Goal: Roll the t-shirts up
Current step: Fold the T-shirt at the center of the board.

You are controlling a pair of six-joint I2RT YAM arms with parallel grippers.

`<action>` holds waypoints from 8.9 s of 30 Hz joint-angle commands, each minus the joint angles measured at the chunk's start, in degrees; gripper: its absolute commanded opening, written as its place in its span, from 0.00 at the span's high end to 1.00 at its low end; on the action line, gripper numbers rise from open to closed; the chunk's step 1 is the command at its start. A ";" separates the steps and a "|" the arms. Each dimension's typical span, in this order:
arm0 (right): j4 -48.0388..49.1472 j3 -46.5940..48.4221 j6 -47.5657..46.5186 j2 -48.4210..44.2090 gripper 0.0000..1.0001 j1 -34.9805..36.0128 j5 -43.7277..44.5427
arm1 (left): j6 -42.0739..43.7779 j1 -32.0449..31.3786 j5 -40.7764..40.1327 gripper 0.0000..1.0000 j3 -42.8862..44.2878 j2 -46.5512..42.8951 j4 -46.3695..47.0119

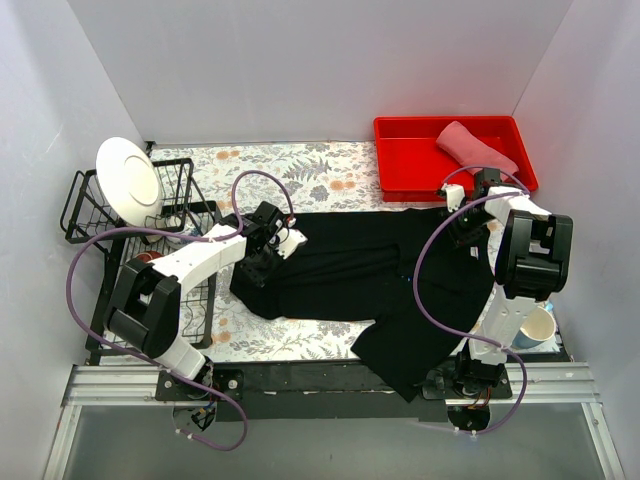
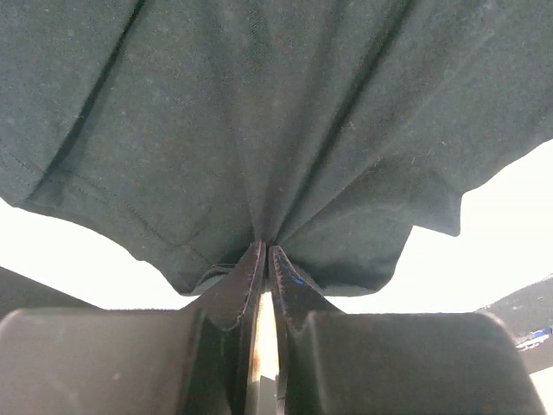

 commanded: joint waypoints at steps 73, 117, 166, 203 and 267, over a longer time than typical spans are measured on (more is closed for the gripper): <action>-15.73 -9.14 -37.22 -28.98 0.58 2.35 -15.55 | 4.69 12.97 7.05 0.54 21.31 13.17 -4.51; -14.33 -13.01 -42.95 -36.83 0.53 9.20 -18.37 | -9.12 12.53 9.33 0.53 43.80 29.62 2.18; 8.41 5.52 15.22 -24.11 0.52 -10.82 -9.15 | -26.61 -56.82 8.58 0.52 1.65 15.28 55.94; 2.62 9.47 13.55 -22.61 0.52 -12.40 -8.79 | -17.65 -47.68 24.03 0.96 3.58 15.20 44.17; 0.06 -38.51 -23.63 -47.93 0.50 26.45 -26.64 | -40.06 -19.82 68.86 0.91 24.24 37.18 45.57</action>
